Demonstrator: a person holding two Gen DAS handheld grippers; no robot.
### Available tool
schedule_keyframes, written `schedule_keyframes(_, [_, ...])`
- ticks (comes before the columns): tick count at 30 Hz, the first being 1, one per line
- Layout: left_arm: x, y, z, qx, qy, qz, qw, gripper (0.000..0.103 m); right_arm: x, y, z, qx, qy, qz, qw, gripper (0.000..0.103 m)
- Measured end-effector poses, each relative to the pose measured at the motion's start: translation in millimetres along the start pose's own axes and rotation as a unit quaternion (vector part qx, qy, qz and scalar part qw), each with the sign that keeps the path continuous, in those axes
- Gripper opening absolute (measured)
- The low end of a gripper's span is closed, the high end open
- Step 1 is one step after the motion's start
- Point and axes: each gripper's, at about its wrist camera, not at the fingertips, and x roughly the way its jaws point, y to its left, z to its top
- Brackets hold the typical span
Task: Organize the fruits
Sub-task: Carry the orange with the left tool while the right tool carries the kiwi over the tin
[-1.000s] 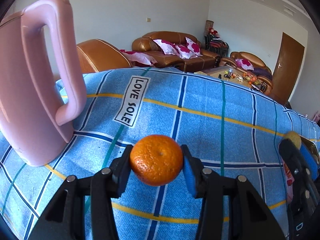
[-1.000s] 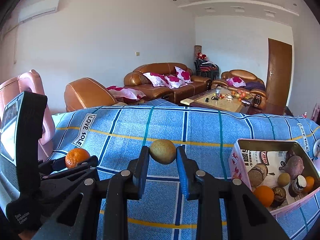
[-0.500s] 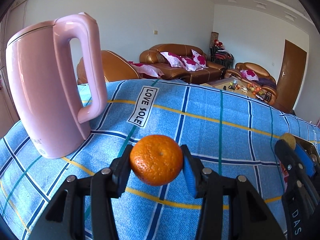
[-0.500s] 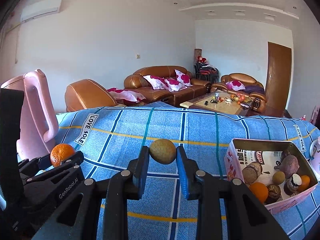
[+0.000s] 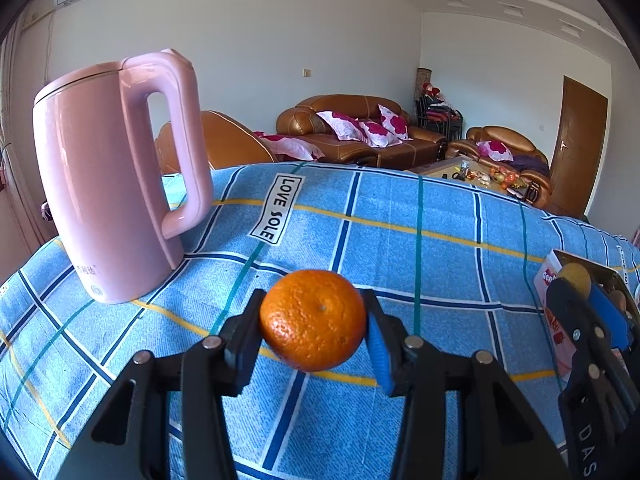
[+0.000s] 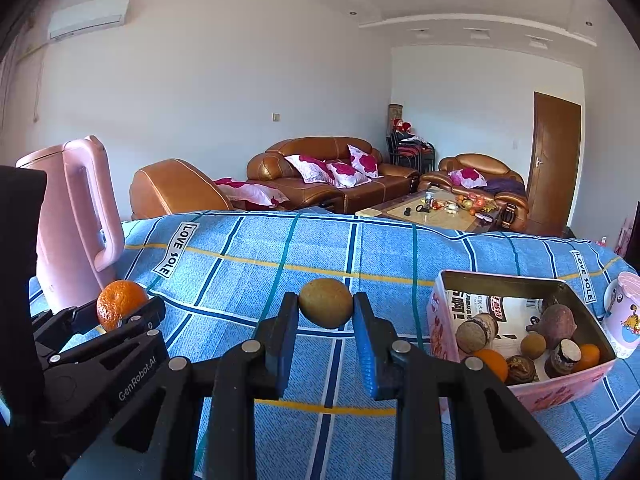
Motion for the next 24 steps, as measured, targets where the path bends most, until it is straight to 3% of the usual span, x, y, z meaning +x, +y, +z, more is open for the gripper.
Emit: schedule_keyframes(24, [-26,-46,-15,0.02,-0.008,-0.019,0.9996,0.048,-28,-52,-13,0.006,-0.003,-0.021,1.0,0.03])
